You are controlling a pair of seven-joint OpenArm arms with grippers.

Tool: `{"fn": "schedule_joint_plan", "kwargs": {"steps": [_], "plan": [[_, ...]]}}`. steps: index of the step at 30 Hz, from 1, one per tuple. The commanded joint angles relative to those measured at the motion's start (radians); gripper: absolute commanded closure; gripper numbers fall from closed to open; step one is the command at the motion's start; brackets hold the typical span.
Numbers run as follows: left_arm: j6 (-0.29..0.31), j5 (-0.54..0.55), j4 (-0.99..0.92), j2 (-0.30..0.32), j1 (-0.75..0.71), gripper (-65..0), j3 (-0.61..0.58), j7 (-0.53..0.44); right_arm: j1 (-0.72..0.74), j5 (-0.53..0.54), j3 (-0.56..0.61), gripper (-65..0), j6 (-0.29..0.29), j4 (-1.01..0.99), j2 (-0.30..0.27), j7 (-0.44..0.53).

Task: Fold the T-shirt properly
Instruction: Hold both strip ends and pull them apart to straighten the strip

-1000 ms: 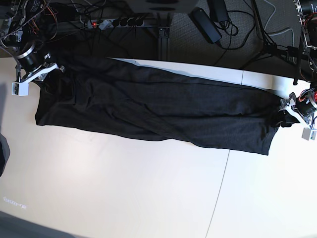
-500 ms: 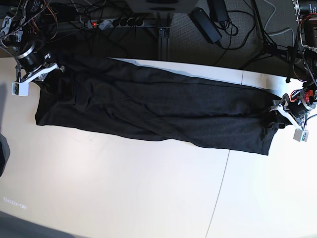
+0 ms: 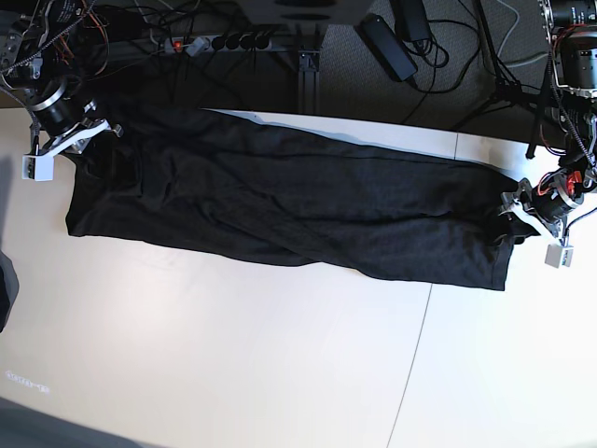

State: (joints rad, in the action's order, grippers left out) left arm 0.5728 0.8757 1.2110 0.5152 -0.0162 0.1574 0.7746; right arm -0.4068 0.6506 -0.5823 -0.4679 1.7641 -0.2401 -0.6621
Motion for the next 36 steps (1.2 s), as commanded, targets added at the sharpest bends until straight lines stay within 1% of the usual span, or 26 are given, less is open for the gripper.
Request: {"fn": "schedule_joint_plan", "kwargs": {"steps": [1, 3, 4, 7, 8, 10, 12, 22, 26, 28, 31, 36], "plan": [[-0.011, -0.019, 0.005, 0.009, 0.002, -30.3, -0.002, 0.048, 0.002, 0.016, -0.006, 0.0, -0.068, 0.016, -0.011, 0.025], [-0.011, -0.019, 0.005, 0.009, 0.002, -17.4, -0.002, 0.044, 0.002, 0.016, -0.006, 0.0, -0.068, 0.016, -0.011, 0.025], [-0.011, -0.019, 0.005, 0.009, 0.002, -12.2, -0.002, 0.037, 0.002, 0.016, -0.006, 0.0, -0.068, 0.016, -0.011, 0.025], [-0.007, -0.019, 0.005, 0.009, 0.002, 0.0, -0.002, 0.012, 0.002, 0.028, -0.006, 0.0, -0.069, 0.016, -0.011, 0.025], [0.003, -0.019, 0.005, 0.009, 0.002, 0.0, -0.002, 0.006, 0.002, 0.031, -0.006, 0.0, -0.069, 0.016, -0.011, 0.025], [0.046, -0.019, 0.005, 0.009, 0.002, 0.0, -0.002, 0.005, 0.002, 0.031, -0.006, 0.0, -0.068, 0.016, -0.011, 0.025], [0.060, -0.019, 0.005, 0.009, 0.002, 0.0, -0.002, 0.003, 0.002, 0.031, -0.006, 0.0, -0.068, 0.016, -0.011, 0.025], [0.060, -0.034, 0.005, 0.012, 0.004, 0.0, -0.002, -0.043, 0.002, 0.031, -0.006, 0.0, -0.068, 0.016, -0.011, 0.025], [0.060, -0.088, 0.005, 0.012, 0.018, 0.0, -0.002, -0.055, 0.002, 0.032, -0.006, 0.0, -0.068, 0.016, -0.012, 0.026], [0.060, -0.113, 0.005, 0.014, 0.027, 0.0, -0.002, -0.076, 0.002, 0.065, -0.006, 0.0, -0.068, 0.016, -0.012, 0.026], [0.060, -0.142, 0.003, 0.016, 0.051, 0.0, -0.002, -0.081, 0.004, 0.121, -0.006, 0.0, -0.068, 0.021, -0.012, 0.026], [0.060, -0.161, -0.041, 0.026, 0.108, 0.0, -0.002, -0.084, 0.050, 0.128, -0.009, 0.0, -0.069, 0.030, -0.011, 0.024]]}}
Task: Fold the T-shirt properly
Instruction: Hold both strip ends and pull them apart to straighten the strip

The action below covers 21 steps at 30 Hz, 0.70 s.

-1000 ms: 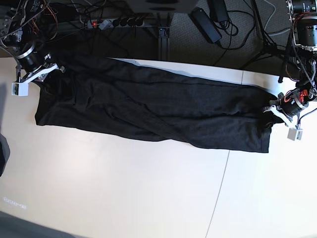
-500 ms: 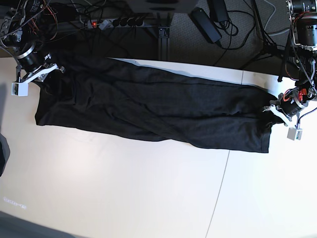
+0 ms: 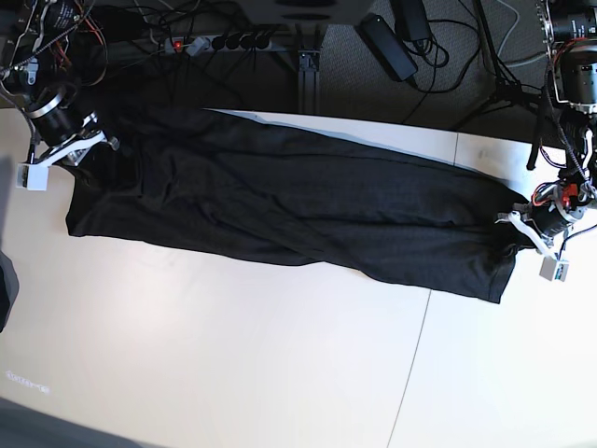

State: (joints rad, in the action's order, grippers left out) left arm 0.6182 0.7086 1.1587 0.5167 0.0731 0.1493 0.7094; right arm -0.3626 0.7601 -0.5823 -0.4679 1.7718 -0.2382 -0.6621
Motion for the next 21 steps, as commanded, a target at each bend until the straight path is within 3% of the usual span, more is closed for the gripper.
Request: {"fn": "schedule_joint_plan", "kwargs": {"steps": [1, 9, 21], "plan": [[0.014, 0.006, -0.009, 0.028, 0.035, 0.0, 0.006, -0.018, 0.015, 0.018, -0.010, 0.0, -0.069, 0.025, -0.014, 0.021], [0.014, 0.003, -0.193, 0.077, 0.193, 0.0, 0.006, -0.044, 0.074, 0.019, -0.010, 0.0, -0.069, 0.032, -0.014, -0.027], [0.013, -0.040, -0.227, 0.122, 0.338, 0.0, -0.029, -0.062, 0.071, 0.019, -0.009, 0.0, -0.069, 0.032, -0.014, -0.031]]}}
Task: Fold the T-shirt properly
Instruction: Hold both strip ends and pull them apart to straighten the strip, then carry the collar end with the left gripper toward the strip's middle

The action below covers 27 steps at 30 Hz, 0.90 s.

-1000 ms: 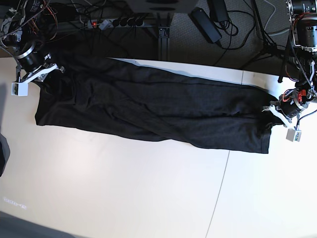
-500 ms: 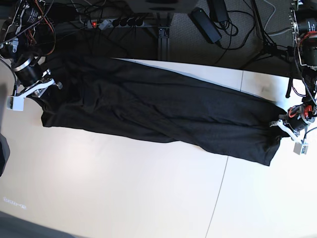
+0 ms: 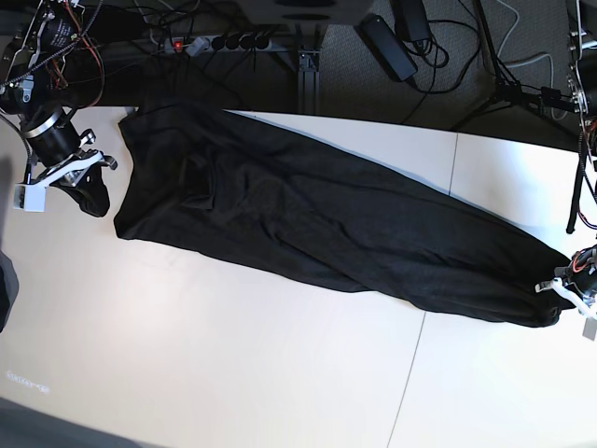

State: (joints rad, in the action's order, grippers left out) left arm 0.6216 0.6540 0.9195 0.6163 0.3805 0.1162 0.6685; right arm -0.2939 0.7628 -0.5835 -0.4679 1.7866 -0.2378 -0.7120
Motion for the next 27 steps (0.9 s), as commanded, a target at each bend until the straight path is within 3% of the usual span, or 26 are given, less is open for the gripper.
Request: {"fn": "schedule_joint_plan", "kwargs": {"steps": [1, 3, 7, 12, 16, 22, 27], "plan": [[0.006, 0.016, 0.014, 0.027, 0.036, 0.0, -0.008, -0.019, 0.003, 0.016, -0.008, 0.0, -0.069, 0.018, -0.014, 0.019], [0.007, 0.069, 0.042, 0.032, 0.038, 0.0, -0.028, 0.001, 0.002, 0.015, -0.008, 0.0, -0.069, 0.018, -0.014, 0.019], [0.012, 0.238, 0.196, 0.024, 0.027, 0.0, -0.060, 0.131, 0.003, 0.015, -0.008, 0.0, -0.069, 0.018, -0.014, 0.019], [0.013, 0.246, 0.522, -0.049, -0.055, 0.0, -0.107, 0.206, 0.003, 0.015, -0.008, 0.0, -0.069, 0.018, -0.014, 0.020], [-0.031, 0.134, 0.716, -0.127, -0.141, 0.0, -0.196, 0.211, 0.005, 0.014, -0.008, 0.0, -0.069, 0.018, -0.014, 0.020], [-0.118, -0.019, 0.805, -0.216, -0.245, 0.0, -0.311, 0.204, 0.005, 0.011, -0.008, 0.0, -0.069, 0.017, -0.014, 0.020], [-0.125, -0.103, 0.834, -0.279, -0.318, 0.0, -0.381, 0.201, 0.005, 0.011, -0.008, 0.0, -0.069, 0.017, -0.014, 0.024]]}}
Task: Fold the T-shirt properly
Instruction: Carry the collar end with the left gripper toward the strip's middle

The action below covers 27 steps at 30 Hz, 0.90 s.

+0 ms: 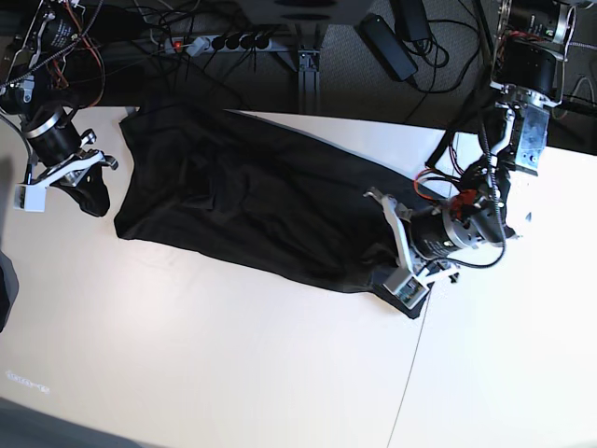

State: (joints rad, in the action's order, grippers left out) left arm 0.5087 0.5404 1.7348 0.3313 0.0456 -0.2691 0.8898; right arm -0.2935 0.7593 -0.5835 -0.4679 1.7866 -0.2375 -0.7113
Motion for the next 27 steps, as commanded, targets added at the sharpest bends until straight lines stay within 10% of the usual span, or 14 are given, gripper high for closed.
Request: {"fn": "schedule_joint_plan", "kwargs": {"steps": [1, 11, 15, 19, 23, 27], "plan": [[-0.013, -0.007, 0.019, -0.005, 0.006, 0.0, -0.006, -0.022, 0.005, 0.014, -0.008, 0.0, -0.069, 0.017, -0.014, 0.023], [-0.034, -0.035, 0.018, -0.064, -0.018, -1.4, -0.026, -0.003, 0.005, 0.015, -0.008, 0.0, -0.069, 0.017, -0.014, 0.023], [-0.034, 0.010, 0.018, -0.066, -0.018, -33.8, -0.026, 0.010, 0.005, 0.015, -0.008, 0.0, -0.069, 0.017, -0.014, 0.023], [-0.034, 0.051, 0.032, -0.072, -0.018, -35.7, -0.026, 0.008, 0.005, 0.010, -0.008, -1.1, -0.069, 0.017, -0.014, 0.023], [-0.022, 0.035, 0.125, -0.069, -0.008, -35.7, -0.026, 0.008, 0.005, 0.011, -0.008, -25.8, -0.069, 0.017, -0.014, 0.027], [-0.023, -0.047, 0.177, -0.031, 0.006, -35.6, -0.024, -0.001, 0.005, 0.011, -0.008, -27.6, -0.069, 0.017, -0.014, 0.027]]}}
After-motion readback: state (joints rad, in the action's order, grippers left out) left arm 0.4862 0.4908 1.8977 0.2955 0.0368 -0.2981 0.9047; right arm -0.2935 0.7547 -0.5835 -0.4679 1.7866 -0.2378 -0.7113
